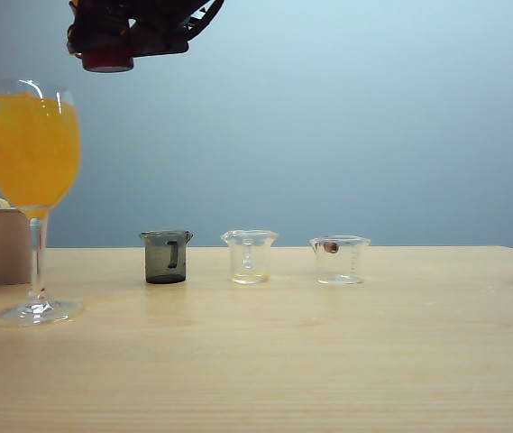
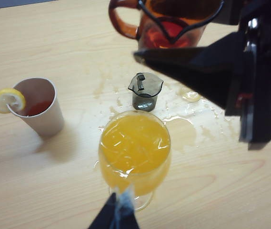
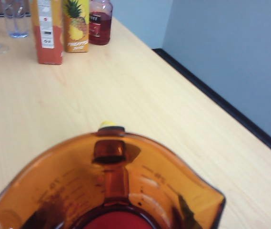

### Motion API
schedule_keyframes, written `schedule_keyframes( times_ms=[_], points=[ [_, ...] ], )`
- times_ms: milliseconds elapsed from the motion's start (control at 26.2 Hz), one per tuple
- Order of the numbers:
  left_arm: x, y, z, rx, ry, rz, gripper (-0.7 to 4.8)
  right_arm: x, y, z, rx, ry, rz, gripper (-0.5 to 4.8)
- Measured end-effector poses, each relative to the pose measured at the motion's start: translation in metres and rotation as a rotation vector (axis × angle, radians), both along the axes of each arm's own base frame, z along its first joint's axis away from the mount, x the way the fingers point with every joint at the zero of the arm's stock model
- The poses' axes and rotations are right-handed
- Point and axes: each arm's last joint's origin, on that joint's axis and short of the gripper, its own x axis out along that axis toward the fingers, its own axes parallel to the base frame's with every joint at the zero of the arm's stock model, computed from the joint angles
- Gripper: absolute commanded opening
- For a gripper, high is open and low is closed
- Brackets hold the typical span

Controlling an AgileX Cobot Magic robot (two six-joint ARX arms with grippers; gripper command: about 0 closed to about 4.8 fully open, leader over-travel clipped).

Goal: Pick up the fourth measuring cup from the left, pour the grenadine inside into the goblet, and finally put the measuring cup back in its original place.

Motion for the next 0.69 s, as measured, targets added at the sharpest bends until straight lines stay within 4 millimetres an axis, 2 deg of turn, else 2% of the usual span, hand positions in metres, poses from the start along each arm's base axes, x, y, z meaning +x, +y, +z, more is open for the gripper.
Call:
schedule_keyframes(
  times_ms=[344,687],
  points=[
    [0.000,0.000,0.000,0.000,0.000,0.000,-0.04,-0.016,0.013,-0.002,-0.009,0.014,0.065,2.42],
    [0.000,0.000,0.000,0.000,0.000,0.000,-0.04,-0.009,0.011,0.002,0.012,-0.055,0.016,2.42]
  ],
)
